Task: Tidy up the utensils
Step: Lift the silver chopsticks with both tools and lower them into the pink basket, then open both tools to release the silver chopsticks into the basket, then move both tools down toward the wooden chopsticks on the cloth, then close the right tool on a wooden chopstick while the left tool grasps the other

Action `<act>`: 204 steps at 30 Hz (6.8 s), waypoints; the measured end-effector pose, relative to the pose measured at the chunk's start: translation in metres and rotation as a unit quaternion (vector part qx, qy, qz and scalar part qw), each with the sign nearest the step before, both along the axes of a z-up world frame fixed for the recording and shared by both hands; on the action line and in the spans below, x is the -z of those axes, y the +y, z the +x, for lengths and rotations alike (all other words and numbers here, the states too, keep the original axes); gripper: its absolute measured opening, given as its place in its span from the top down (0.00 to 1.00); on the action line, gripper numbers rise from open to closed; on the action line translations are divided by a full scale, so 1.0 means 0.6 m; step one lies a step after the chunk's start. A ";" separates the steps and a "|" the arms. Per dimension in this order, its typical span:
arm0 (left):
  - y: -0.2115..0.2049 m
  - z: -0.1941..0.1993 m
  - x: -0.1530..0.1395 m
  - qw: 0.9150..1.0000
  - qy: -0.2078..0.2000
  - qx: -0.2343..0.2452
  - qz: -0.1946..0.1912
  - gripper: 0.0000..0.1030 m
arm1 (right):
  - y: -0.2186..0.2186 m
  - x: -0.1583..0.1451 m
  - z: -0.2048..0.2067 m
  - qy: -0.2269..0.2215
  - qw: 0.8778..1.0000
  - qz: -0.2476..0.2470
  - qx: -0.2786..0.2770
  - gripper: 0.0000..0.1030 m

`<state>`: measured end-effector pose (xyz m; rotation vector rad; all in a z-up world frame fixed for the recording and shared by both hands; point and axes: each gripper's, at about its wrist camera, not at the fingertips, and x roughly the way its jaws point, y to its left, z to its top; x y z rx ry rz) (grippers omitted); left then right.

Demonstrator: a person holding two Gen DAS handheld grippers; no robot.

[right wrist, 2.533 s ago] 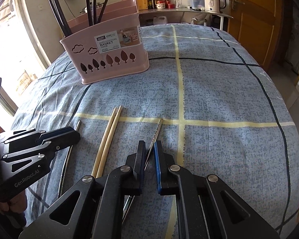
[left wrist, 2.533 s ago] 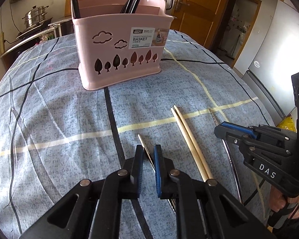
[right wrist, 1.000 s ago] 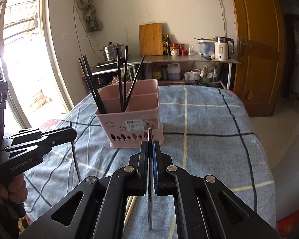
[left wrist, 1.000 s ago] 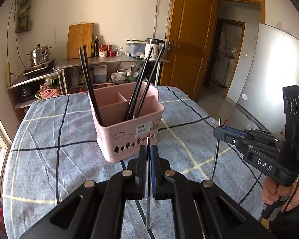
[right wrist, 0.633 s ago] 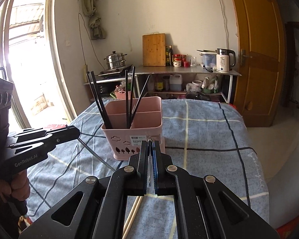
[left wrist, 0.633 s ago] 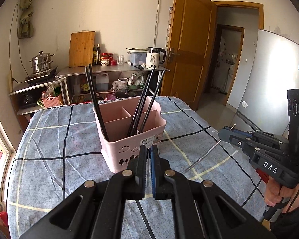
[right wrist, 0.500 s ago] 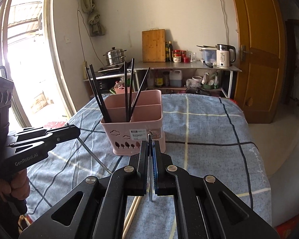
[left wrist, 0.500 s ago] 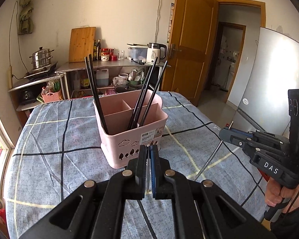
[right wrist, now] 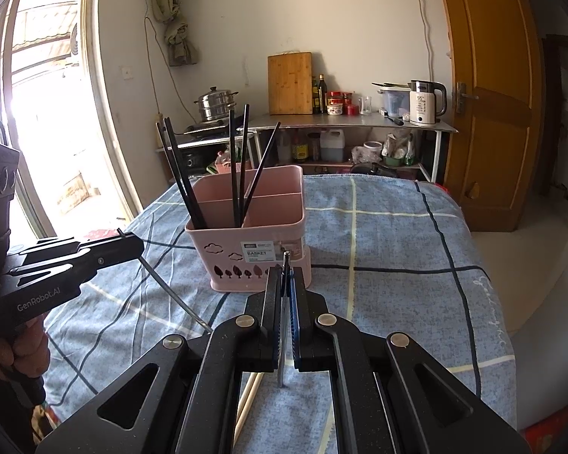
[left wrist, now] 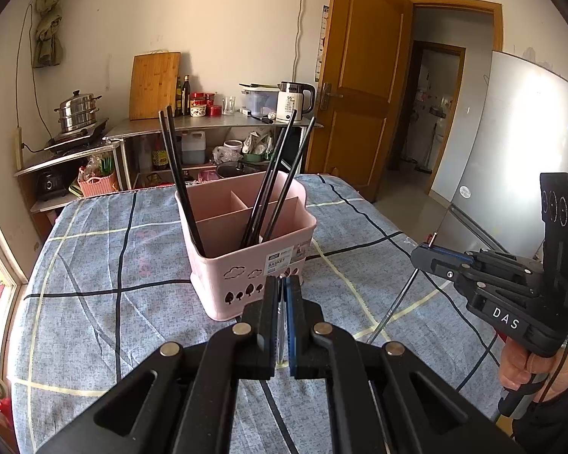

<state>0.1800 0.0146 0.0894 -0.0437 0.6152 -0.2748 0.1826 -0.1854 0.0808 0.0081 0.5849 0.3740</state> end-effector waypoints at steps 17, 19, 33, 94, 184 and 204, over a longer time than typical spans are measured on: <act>0.027 0.000 -0.046 1.000 -0.007 0.003 -0.007 0.96 | 0.018 -0.048 -0.010 -0.037 0.999 -0.004 -0.022 0.96; 0.029 0.004 -0.054 1.000 -0.009 0.007 -0.008 0.96 | 0.022 -0.051 -0.009 -0.040 0.999 -0.004 -0.025 0.96; 0.035 0.050 -0.125 0.999 -0.035 0.010 -0.006 0.96 | 0.068 -0.105 0.019 -0.087 0.994 0.010 -0.063 0.96; 0.072 0.177 -0.061 1.000 -0.005 -0.015 0.005 0.90 | 0.113 -0.070 0.152 -0.070 0.996 0.001 -0.046 0.95; -0.050 -0.013 0.185 0.992 0.120 0.021 -0.038 0.72 | 0.005 0.215 -0.029 0.154 0.987 -0.038 -0.039 0.91; -0.101 -0.002 0.220 0.988 0.138 0.038 0.049 0.90 | -0.019 0.210 -0.026 0.157 0.987 -0.031 -0.024 0.91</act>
